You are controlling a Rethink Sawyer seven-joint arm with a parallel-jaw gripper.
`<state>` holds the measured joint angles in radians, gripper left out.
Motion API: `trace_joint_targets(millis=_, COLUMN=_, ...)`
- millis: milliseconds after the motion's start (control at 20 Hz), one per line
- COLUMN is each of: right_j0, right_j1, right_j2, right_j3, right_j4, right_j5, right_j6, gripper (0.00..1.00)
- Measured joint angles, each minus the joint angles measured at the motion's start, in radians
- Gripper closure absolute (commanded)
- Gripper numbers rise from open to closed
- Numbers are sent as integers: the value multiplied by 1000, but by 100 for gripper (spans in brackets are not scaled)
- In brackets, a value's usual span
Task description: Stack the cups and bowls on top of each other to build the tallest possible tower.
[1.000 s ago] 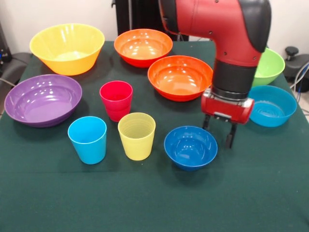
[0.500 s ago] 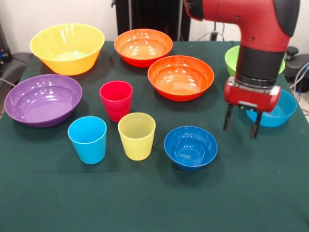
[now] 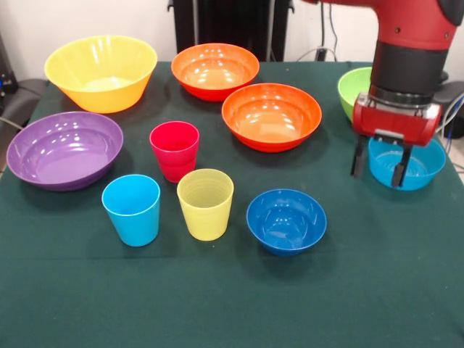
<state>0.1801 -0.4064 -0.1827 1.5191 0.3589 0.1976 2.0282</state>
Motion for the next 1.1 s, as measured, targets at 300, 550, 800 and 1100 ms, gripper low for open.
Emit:
trace_joint_targets(millis=300, right_j0=0, right_j1=-73, right_j2=0, right_j3=65, right_j4=0, right_j5=11, right_j6=0, gripper=0)
trace_joint_targets(millis=550, right_j0=0, right_j1=-111, right_j2=0, right_j3=109, right_j4=-1, right_j5=11, right_j6=0, gripper=0)
trace_joint_targets(millis=800, right_j0=-5, right_j1=-143, right_j2=15, right_j3=160, right_j4=-1, right_j5=11, right_j6=0, gripper=0)
trace_joint_targets(millis=1100, right_j0=-22, right_j1=-137, right_j2=41, right_j3=184, right_j4=-1, right_j5=10, right_j6=0, gripper=0)
